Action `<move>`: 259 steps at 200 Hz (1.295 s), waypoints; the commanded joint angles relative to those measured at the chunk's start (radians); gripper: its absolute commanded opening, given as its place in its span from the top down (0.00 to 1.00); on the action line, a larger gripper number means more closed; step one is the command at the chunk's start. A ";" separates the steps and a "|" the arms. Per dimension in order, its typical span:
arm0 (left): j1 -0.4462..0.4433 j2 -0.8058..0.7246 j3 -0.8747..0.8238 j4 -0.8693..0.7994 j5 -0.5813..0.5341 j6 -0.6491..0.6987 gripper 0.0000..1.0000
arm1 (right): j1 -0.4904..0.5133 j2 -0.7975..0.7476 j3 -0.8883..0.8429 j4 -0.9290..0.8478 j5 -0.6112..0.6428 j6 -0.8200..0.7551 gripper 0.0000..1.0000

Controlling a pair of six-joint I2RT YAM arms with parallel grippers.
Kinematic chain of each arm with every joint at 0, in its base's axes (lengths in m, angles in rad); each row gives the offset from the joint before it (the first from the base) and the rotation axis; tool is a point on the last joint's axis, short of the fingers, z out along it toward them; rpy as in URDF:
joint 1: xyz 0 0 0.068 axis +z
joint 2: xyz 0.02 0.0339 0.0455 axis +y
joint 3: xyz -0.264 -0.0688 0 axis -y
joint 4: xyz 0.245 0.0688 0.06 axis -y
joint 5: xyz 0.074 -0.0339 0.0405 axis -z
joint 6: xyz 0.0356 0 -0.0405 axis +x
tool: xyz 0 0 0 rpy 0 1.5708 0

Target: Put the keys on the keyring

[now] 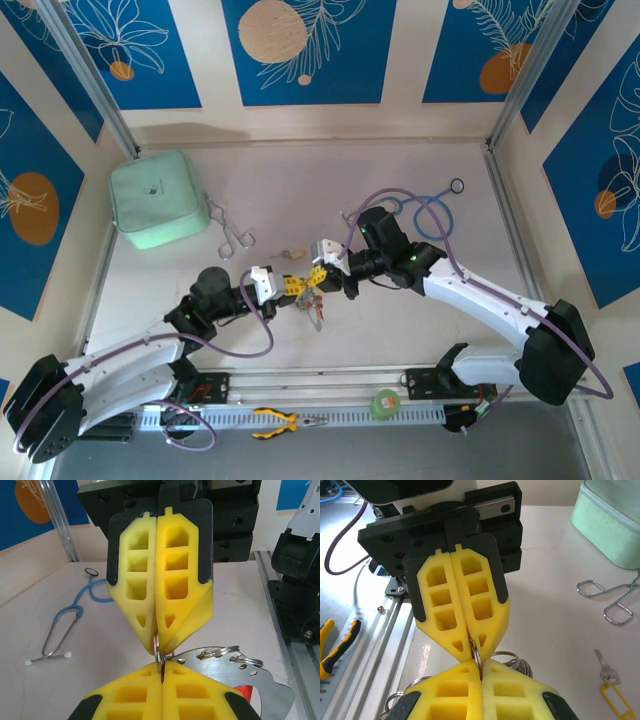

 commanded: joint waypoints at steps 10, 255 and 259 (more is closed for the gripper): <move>-0.005 -0.040 0.008 -0.007 -0.059 0.008 0.64 | 0.010 0.004 0.054 -0.069 0.003 -0.046 1.00; -0.004 -0.037 0.004 0.043 -0.047 0.036 1.00 | -0.004 -0.060 -0.015 -0.027 0.029 0.029 0.65; -0.003 -0.037 0.003 0.045 -0.044 0.034 1.00 | -0.004 -0.057 -0.016 -0.023 0.033 0.031 0.65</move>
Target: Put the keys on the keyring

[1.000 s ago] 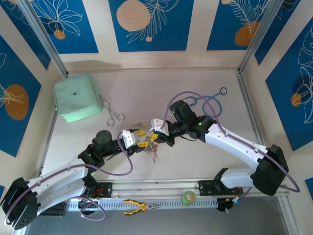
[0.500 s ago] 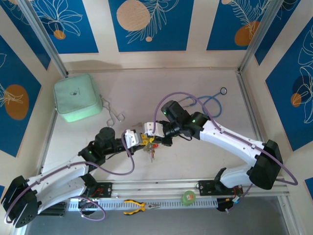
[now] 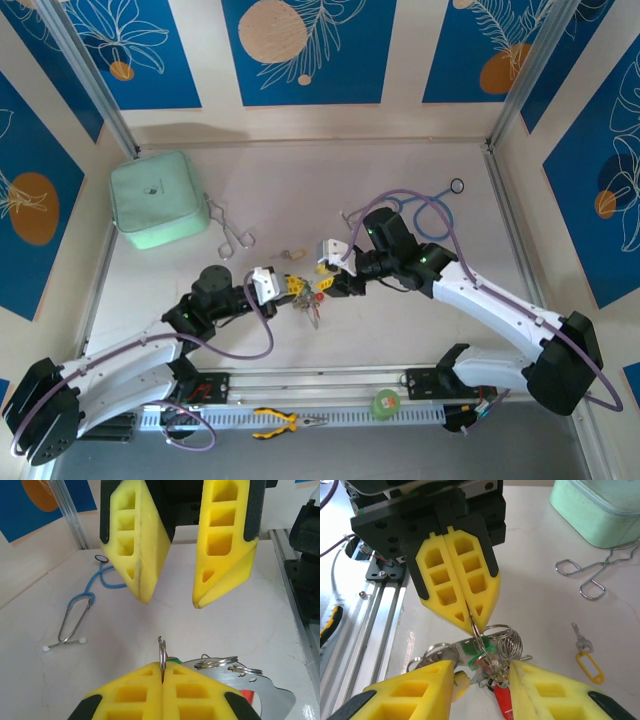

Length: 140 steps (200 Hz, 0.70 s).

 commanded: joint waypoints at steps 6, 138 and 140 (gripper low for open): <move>-0.004 -0.017 -0.013 0.142 0.017 -0.042 1.00 | 0.000 0.014 -0.025 0.080 -0.070 0.052 0.65; -0.003 -0.012 -0.008 0.133 0.036 -0.040 1.00 | -0.019 0.023 -0.026 0.021 -0.047 0.003 0.85; -0.004 -0.012 -0.007 0.131 0.036 -0.039 1.00 | -0.019 0.024 -0.026 0.022 -0.046 0.003 0.85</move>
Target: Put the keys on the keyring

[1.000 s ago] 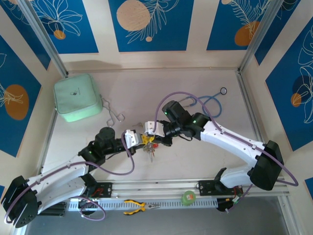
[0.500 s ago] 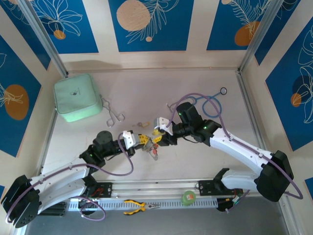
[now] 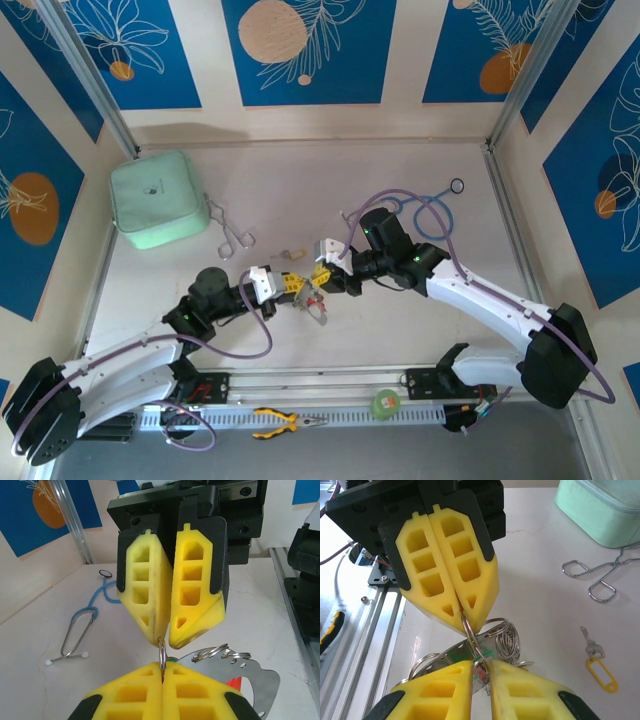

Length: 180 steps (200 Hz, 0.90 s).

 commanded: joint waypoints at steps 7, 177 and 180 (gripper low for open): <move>-0.003 -0.013 0.007 0.046 0.030 -0.004 1.00 | -0.004 -0.018 -0.006 -0.031 -0.014 -0.014 0.86; -0.004 0.027 0.019 0.068 0.066 0.008 1.00 | -0.001 -0.027 -0.045 0.038 -0.031 0.011 0.77; -0.003 0.027 0.019 0.069 0.067 0.008 1.00 | -0.001 -0.030 -0.047 0.045 -0.030 0.014 0.77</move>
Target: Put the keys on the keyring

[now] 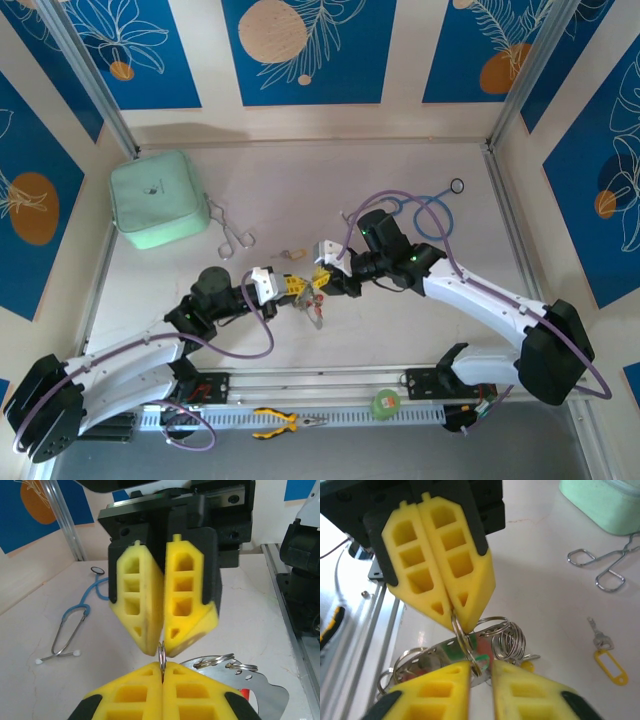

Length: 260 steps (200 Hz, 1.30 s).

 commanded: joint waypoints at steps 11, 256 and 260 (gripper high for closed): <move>-0.004 0.004 0.017 0.070 0.041 0.001 1.00 | -0.001 -0.054 -0.036 0.064 -0.032 0.017 0.76; -0.003 -0.003 0.183 -0.363 -0.076 0.117 0.64 | 0.124 0.099 0.272 -0.380 0.301 -0.271 1.00; -0.003 0.002 0.185 -0.361 -0.074 0.117 0.65 | 0.127 0.104 0.281 -0.386 0.308 -0.271 1.00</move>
